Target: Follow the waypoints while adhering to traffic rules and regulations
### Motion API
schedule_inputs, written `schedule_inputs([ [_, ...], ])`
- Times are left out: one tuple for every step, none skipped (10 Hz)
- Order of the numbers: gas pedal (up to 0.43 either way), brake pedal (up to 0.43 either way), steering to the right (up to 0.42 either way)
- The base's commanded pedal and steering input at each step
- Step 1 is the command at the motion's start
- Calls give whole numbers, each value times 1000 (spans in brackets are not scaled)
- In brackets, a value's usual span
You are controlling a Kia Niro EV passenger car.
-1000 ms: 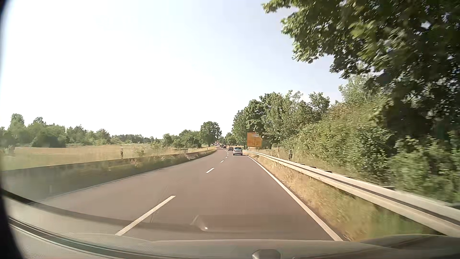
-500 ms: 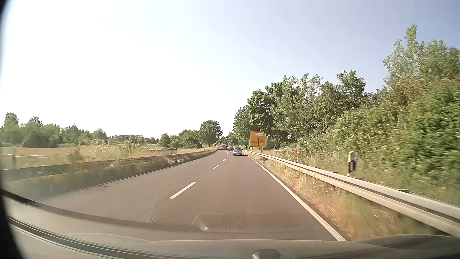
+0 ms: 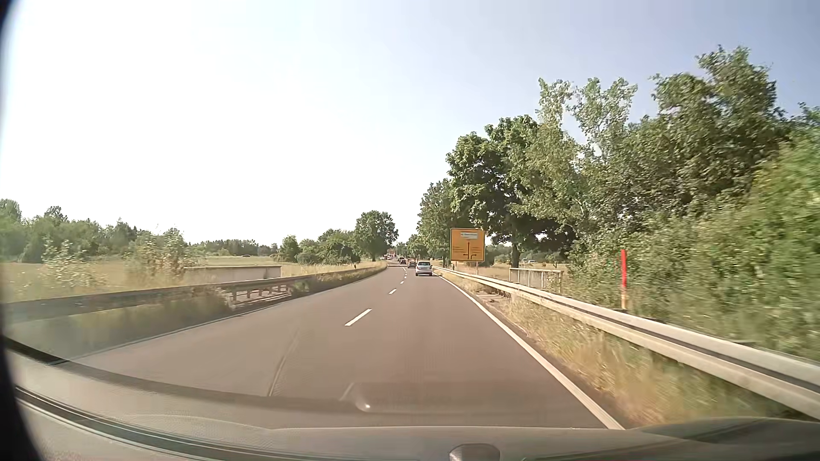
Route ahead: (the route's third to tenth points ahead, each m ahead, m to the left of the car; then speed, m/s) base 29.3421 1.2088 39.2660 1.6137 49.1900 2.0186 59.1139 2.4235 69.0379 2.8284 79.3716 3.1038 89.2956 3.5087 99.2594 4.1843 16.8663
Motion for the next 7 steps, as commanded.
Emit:
schedule_inputs([
  [0,18,-3],
  [0,18,-3],
  [0,18,-3],
  [0,18,-3],
  [0,18,-3],
  [0,18,-3],
  [0,18,-3],
])
